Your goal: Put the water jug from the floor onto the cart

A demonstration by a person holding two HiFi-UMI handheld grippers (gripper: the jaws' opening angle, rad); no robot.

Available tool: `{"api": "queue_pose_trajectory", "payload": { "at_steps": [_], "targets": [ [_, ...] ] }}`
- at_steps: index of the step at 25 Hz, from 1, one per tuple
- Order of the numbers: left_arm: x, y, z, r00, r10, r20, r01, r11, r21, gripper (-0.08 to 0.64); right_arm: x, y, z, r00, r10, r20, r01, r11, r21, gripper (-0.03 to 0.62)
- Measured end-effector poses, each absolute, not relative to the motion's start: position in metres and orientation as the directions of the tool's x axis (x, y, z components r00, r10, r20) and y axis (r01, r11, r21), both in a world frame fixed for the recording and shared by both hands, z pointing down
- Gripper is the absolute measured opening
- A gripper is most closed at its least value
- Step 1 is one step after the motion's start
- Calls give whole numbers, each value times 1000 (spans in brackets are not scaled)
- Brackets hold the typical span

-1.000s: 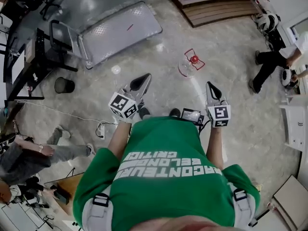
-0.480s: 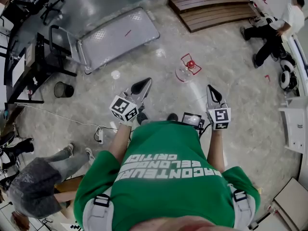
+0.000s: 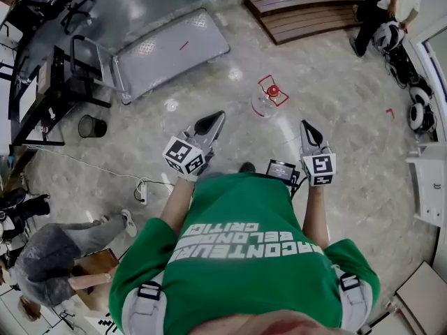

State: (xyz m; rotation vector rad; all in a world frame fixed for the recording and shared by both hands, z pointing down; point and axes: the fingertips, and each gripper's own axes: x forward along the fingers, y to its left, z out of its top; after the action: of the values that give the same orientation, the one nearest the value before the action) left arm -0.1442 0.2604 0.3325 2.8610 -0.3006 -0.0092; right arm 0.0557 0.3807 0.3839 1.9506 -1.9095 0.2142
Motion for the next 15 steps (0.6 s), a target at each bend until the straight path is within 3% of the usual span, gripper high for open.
{"api": "queue_pose_trajectory", "payload": {
  "at_steps": [15],
  "targets": [
    [-122, 248, 348, 980, -195, 30, -196, -937, 289, 15, 70, 352, 390, 27, -919, 393, -982, 50, 183, -8]
  ]
}}
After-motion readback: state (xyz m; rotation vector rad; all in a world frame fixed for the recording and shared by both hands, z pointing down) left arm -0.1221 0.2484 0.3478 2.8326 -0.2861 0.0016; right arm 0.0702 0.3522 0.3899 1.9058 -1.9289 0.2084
